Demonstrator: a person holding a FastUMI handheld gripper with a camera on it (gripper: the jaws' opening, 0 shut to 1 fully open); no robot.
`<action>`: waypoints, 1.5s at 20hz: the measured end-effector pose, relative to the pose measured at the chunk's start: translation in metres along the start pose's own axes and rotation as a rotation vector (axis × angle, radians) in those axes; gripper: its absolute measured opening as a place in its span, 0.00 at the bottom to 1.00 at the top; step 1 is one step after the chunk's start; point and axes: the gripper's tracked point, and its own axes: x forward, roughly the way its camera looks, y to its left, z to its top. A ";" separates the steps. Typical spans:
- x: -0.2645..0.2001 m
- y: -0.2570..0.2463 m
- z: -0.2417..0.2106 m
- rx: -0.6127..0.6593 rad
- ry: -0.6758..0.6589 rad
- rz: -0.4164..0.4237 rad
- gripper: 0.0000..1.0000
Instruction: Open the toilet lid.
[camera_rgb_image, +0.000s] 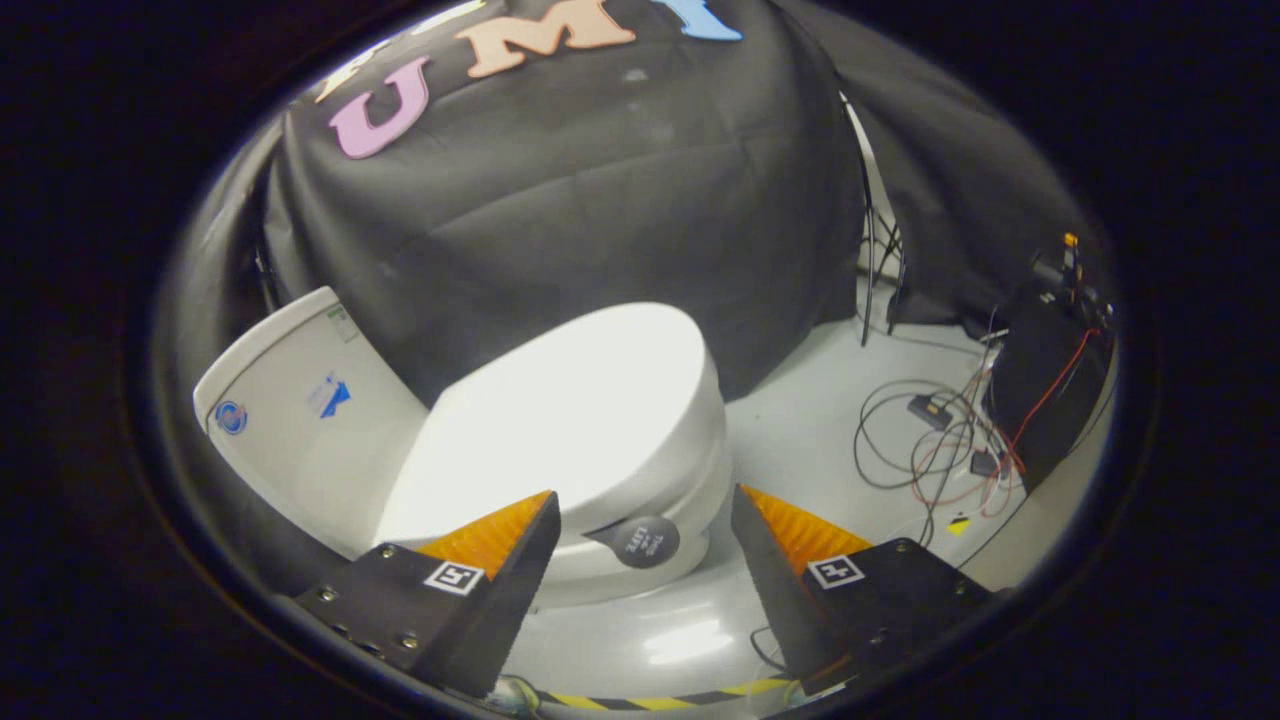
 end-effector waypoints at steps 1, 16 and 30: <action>0.004 0.000 -0.006 0.029 0.024 0.010 1.00; 0.036 0.008 -0.009 0.411 0.127 0.159 0.82; 0.043 -0.011 -0.026 0.553 0.154 0.147 0.07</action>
